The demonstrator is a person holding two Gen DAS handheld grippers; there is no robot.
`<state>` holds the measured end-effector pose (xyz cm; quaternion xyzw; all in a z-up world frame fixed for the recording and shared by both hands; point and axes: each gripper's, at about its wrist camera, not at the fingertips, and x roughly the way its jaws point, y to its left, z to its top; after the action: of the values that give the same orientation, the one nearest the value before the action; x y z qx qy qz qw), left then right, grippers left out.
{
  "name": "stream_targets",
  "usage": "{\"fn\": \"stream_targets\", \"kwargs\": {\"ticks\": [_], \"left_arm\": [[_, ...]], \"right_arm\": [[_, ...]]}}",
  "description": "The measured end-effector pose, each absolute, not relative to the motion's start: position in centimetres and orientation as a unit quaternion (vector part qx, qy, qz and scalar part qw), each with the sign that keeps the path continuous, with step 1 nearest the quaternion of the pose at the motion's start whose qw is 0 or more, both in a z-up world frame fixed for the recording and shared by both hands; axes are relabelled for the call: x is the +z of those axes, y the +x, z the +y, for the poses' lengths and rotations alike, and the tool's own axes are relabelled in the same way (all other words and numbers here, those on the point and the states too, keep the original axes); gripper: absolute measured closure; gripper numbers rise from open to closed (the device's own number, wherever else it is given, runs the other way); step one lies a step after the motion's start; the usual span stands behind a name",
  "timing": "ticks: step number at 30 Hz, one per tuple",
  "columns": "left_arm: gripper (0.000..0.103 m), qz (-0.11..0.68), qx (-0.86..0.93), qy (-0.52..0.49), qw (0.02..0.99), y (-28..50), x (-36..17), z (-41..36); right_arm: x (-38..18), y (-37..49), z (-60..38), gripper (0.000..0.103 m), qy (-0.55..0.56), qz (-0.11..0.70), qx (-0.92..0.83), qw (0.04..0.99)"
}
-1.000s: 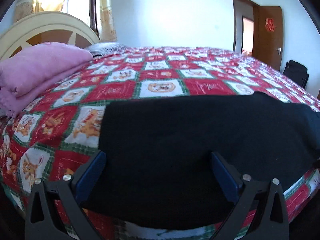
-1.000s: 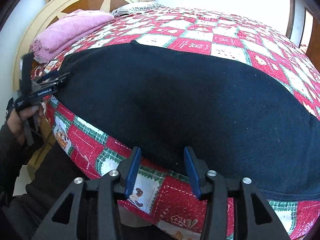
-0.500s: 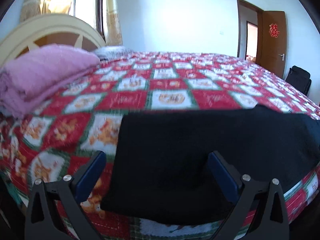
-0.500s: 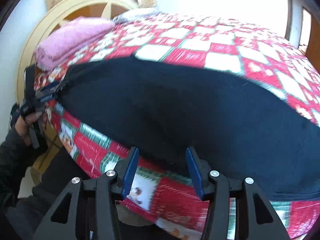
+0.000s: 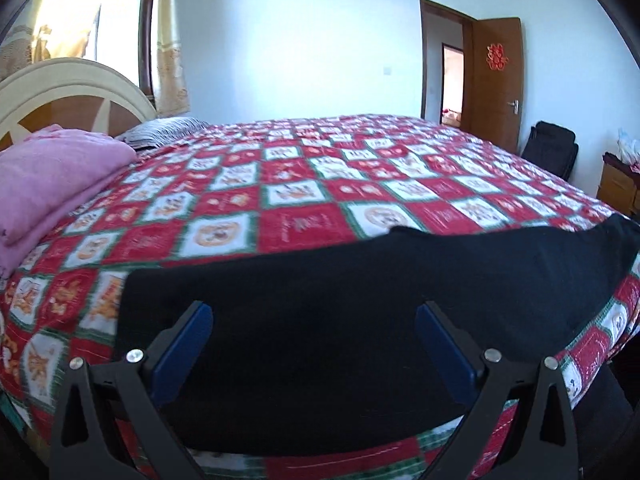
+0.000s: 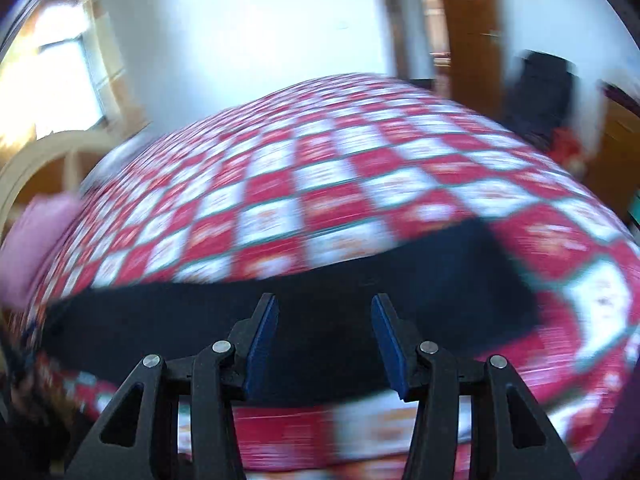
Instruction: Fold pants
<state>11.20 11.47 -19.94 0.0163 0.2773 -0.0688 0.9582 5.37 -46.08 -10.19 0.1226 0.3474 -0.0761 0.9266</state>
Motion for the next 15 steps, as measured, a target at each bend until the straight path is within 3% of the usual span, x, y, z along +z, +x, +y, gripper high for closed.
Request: {"fn": "stream_targets", "kwargs": {"ticks": [7, 15], "left_arm": [[0.0, 0.295, -0.045, 0.022, 0.954, 11.8, -21.7, 10.4], [0.0, 0.309, -0.028, 0.007, 0.951, 12.7, -23.7, 11.6]], "right_arm": [[-11.4, 5.5, -54.7, 0.052, 0.186, 0.378, -0.109, 0.9], [-13.5, 6.3, -55.4, 0.052, 0.237, 0.381, -0.064, 0.891]]}}
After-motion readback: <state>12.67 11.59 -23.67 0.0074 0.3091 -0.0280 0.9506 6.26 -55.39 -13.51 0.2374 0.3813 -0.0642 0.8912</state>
